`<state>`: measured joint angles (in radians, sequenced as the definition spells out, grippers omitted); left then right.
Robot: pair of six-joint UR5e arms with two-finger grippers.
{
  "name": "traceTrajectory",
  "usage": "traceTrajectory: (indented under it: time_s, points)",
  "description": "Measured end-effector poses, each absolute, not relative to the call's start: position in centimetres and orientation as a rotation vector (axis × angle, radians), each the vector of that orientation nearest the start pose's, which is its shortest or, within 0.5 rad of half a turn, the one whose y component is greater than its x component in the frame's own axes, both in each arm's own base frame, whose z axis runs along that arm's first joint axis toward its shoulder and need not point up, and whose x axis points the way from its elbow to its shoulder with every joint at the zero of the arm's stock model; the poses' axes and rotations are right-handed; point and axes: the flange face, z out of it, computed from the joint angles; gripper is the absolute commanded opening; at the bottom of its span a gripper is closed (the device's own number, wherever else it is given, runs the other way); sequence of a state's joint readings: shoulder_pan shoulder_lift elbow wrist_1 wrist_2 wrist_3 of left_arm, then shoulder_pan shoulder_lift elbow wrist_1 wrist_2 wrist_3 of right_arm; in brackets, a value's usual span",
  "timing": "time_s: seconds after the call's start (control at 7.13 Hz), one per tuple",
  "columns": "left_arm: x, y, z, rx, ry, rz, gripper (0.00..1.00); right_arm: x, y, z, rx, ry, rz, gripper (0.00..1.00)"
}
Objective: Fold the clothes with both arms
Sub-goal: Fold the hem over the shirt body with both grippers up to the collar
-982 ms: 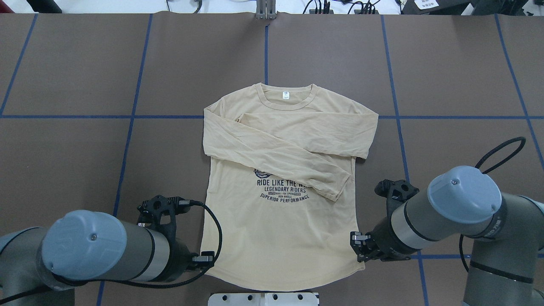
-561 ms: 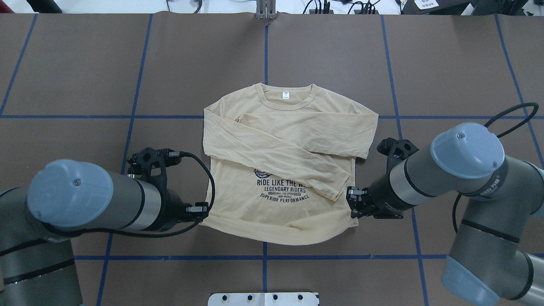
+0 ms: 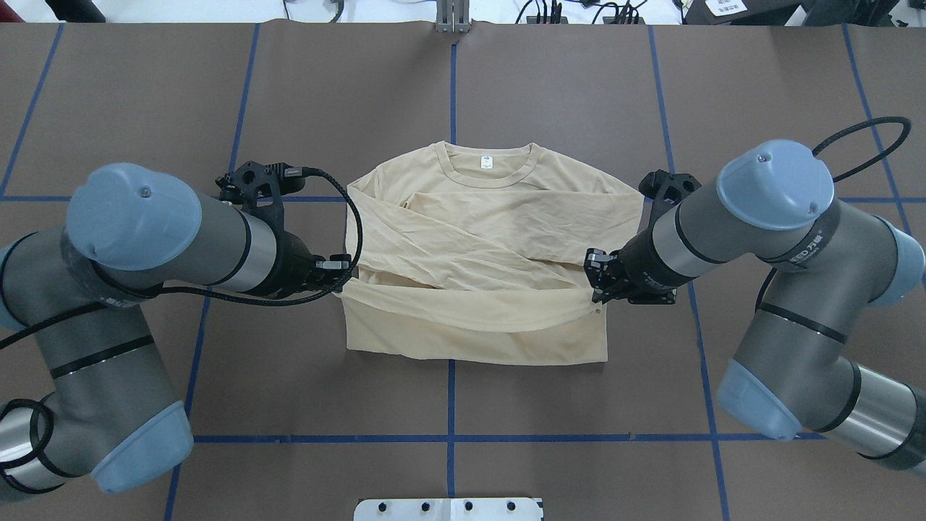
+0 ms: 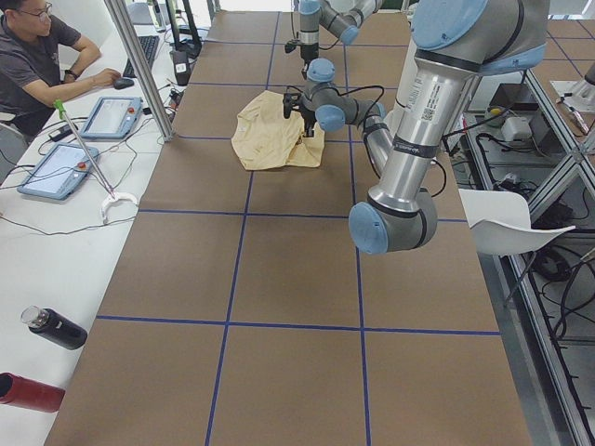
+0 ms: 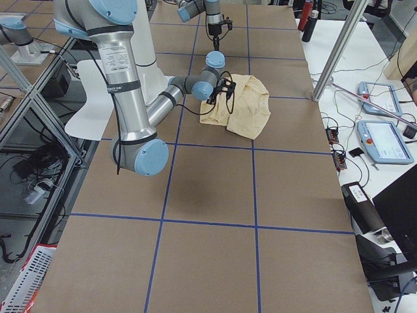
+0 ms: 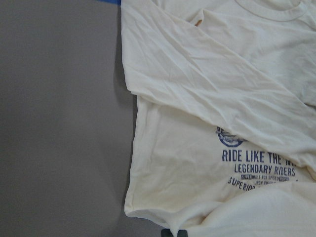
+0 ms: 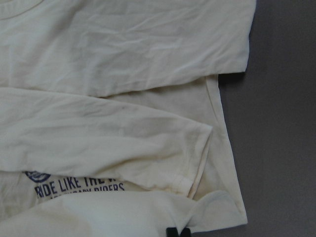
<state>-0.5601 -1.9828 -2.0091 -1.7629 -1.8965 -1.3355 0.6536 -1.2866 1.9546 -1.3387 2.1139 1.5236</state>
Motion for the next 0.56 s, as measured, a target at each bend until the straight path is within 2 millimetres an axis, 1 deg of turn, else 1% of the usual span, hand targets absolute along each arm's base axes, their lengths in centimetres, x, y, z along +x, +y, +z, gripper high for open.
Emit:
traceTrajectory:
  time_s: [0.14, 0.28, 0.42, 0.56]
  points:
    - [42.4, -39.0, 21.9, 0.135, 1.077, -0.124, 0.0, -38.2, -41.6, 30.6, -0.157, -0.996, 0.327, 0.0]
    - [42.5, -39.2, 21.5, 0.139, 1.09, -0.122, 0.0, -37.1, -42.7, 30.6, -0.145, -0.999, 0.342, 0.0]
    - [42.2, -39.0, 21.0, 0.139, 1.102, -0.117, 0.0, -36.4, -43.3, 30.3, -0.142, -1.009, 0.349, 0.0]
    - [41.6, -38.7, 20.4, 0.14, 1.115, -0.111, 0.0, -35.9, -43.5, 29.9, -0.143, -1.02, 0.347, 0.0]
